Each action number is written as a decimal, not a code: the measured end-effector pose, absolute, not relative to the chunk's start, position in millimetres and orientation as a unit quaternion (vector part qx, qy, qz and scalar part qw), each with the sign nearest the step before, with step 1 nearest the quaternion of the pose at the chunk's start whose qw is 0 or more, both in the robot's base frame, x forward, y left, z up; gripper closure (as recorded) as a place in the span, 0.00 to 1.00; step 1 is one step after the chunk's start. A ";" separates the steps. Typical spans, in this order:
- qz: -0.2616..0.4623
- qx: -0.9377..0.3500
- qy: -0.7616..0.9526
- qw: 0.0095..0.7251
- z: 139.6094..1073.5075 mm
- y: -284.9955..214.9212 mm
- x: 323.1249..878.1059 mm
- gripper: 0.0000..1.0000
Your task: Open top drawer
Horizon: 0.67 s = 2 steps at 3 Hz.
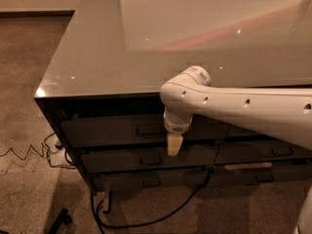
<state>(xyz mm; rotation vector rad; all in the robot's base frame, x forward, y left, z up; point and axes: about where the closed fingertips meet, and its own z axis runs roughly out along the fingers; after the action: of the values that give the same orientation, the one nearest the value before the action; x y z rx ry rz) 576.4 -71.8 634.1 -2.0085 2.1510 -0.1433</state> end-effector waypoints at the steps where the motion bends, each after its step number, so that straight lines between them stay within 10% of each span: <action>1: -0.047 -0.677 0.730 0.083 621.0 -75.4 574.7 0.42; 2: -0.049 -0.676 0.731 0.081 623.8 -76.6 573.6 0.65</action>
Offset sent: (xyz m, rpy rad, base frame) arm -0.0329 -0.0228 -0.0071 -0.0861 0.0173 -0.0438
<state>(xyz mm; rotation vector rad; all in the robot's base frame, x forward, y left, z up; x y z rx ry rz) 573.6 -76.6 623.8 -2.0219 2.1840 -0.1455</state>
